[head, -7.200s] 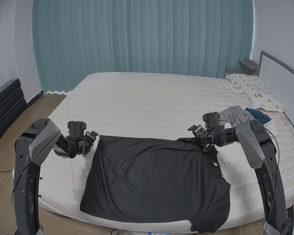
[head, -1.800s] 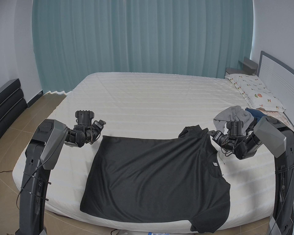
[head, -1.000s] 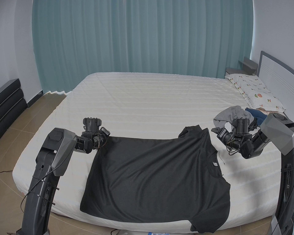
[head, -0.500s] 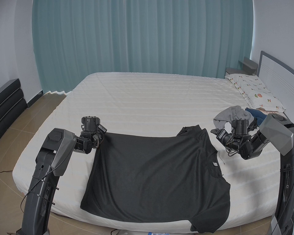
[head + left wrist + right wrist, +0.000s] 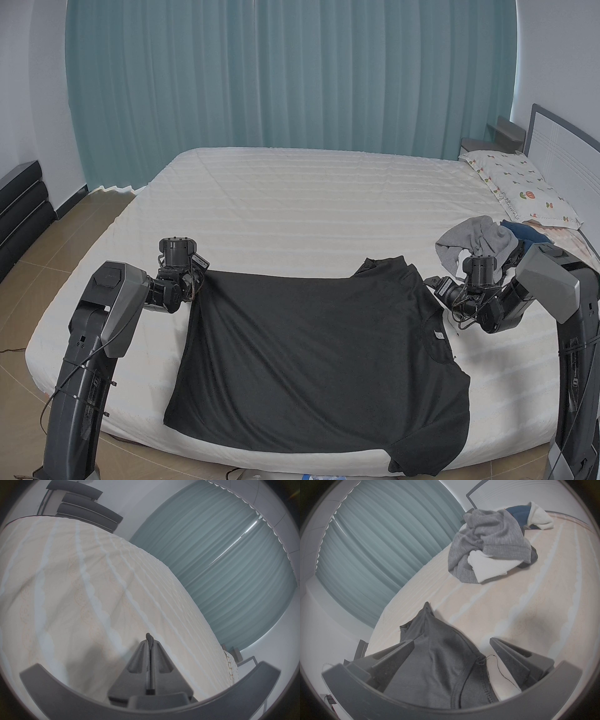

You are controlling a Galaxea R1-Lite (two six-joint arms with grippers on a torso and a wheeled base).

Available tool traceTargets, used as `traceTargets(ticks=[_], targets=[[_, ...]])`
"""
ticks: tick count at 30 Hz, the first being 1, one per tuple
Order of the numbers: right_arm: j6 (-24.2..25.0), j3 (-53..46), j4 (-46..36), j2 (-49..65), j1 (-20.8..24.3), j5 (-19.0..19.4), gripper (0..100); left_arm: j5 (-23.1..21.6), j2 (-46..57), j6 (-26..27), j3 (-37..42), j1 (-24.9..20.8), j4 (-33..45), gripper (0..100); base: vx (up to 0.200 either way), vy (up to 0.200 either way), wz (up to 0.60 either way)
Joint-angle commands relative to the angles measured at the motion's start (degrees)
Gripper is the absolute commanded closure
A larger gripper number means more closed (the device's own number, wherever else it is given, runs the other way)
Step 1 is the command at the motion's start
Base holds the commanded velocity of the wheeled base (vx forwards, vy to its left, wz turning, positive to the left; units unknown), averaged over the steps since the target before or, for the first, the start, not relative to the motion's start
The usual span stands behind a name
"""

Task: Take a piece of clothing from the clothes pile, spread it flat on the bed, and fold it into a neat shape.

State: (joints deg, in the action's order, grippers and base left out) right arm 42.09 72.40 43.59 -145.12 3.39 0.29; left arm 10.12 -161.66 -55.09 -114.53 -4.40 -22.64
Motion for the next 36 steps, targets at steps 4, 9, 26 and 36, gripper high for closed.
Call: traceTargets(ticks=[4, 9, 26, 36], targets=[[0.0, 1.0, 0.0, -3.3, 0.0, 0.1, 0, 1.6, 0.2, -0.2, 0.2, 0.3, 0.0, 100, 0.000, 0.000, 0.00], [0.1, 1.3, 0.1, -3.6, 0.0, 0.1, 0, 1.7, 0.2, -0.2, 0.3, 0.2, 0.1, 100, 0.000, 0.000, 0.00], [0.3, 2.0, 0.9, -3.2, -0.1, -0.1, 100, 1.4, 0.5, -0.3, 1.7, 0.0, 0.3, 0, 0.000, 0.000, 0.00], [0.3, 2.0, 0.6, -3.2, -0.6, -0.4, 100, 1.1, 0.4, -0.3, 1.7, 0.0, 0.5, 0, 0.000, 0.000, 0.00]])
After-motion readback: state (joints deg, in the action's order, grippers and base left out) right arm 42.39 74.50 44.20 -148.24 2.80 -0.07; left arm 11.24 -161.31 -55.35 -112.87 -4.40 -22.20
